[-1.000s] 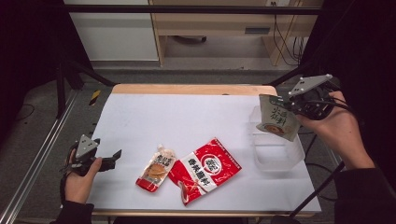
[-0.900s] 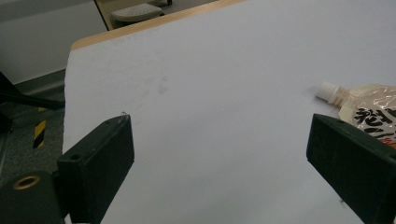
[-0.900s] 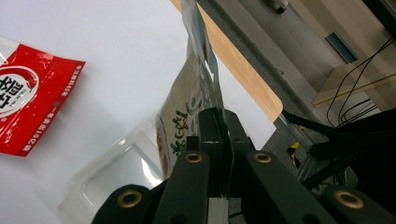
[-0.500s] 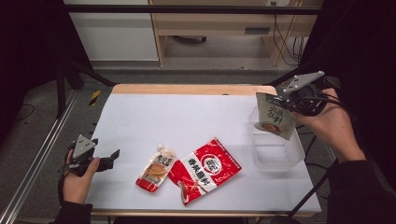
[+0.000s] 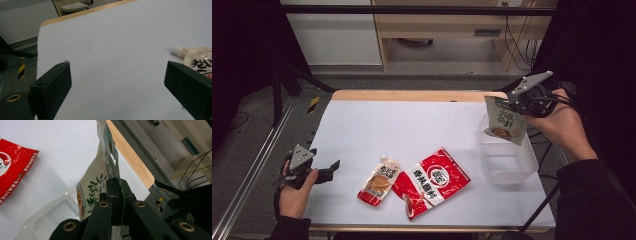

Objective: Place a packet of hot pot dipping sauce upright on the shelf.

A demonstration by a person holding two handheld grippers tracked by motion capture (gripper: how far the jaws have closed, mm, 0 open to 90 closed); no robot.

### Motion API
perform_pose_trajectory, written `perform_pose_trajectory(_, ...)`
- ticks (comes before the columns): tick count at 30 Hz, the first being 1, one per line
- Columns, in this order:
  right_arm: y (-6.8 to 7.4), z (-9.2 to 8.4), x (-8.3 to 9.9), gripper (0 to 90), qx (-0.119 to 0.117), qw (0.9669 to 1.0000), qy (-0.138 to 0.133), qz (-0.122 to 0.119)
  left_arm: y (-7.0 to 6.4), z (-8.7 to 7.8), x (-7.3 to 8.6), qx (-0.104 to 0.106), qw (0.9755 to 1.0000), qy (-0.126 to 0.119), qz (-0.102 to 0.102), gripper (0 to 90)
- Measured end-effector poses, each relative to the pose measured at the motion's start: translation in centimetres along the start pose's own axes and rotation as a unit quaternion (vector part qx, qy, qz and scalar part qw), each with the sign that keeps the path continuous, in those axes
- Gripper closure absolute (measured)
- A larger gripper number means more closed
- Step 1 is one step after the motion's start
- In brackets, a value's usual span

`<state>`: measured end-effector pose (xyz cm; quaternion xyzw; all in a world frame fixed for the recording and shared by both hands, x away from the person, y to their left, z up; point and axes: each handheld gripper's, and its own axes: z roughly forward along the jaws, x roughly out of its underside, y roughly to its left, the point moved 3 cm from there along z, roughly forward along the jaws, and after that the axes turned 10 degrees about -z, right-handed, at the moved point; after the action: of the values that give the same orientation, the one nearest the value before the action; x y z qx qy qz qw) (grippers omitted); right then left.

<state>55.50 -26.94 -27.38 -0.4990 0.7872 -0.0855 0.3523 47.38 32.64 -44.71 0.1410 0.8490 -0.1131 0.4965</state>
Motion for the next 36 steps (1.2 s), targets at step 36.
perform_pose_trajectory(36,-4.5,7.3,1.3,90.0,-0.071,0.9961,-0.033,-0.042,-0.3,0.4,0.5,-0.017,0.9995,0.021,0.017,7.4)
